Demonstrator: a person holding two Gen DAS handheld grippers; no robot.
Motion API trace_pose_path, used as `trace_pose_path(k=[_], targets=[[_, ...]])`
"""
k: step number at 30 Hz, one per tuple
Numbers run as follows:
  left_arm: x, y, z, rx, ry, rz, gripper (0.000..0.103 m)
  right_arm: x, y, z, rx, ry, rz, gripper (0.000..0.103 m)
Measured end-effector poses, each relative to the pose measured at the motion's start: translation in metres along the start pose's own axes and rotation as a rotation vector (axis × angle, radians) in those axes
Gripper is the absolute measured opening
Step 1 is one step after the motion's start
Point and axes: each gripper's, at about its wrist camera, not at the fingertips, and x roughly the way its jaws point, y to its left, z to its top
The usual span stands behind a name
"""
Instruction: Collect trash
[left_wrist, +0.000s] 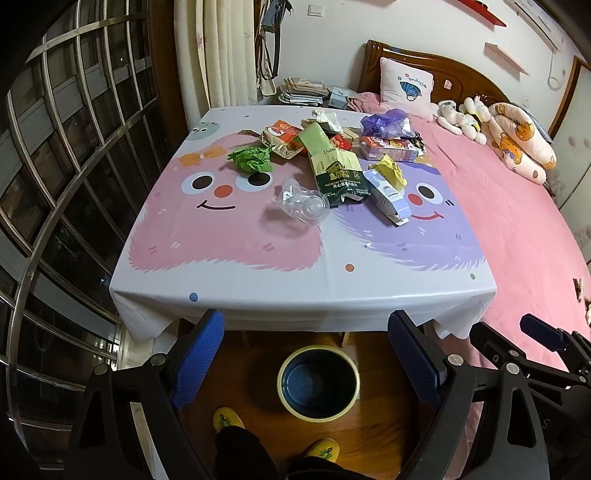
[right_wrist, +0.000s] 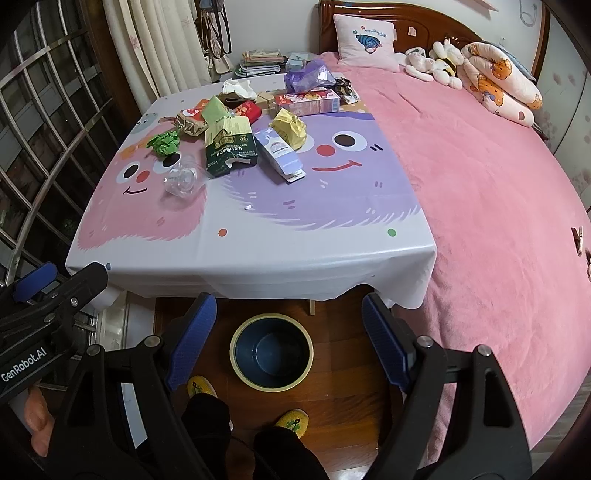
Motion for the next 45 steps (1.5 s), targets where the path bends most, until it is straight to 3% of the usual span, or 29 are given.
trace_pose_path(k=[9,45], targets=[[-0.001,-0.005,0.0,0.01,0.008,0.004,0.085,0.0,0.0,0.0,0.0,0.0,0.006,0.08],[-0.016,-0.02,0.007,0.012,-0.017,-0.016,0.085,-0.002,0.004,0.003,0.013,-0.015,0.028,0.079]])
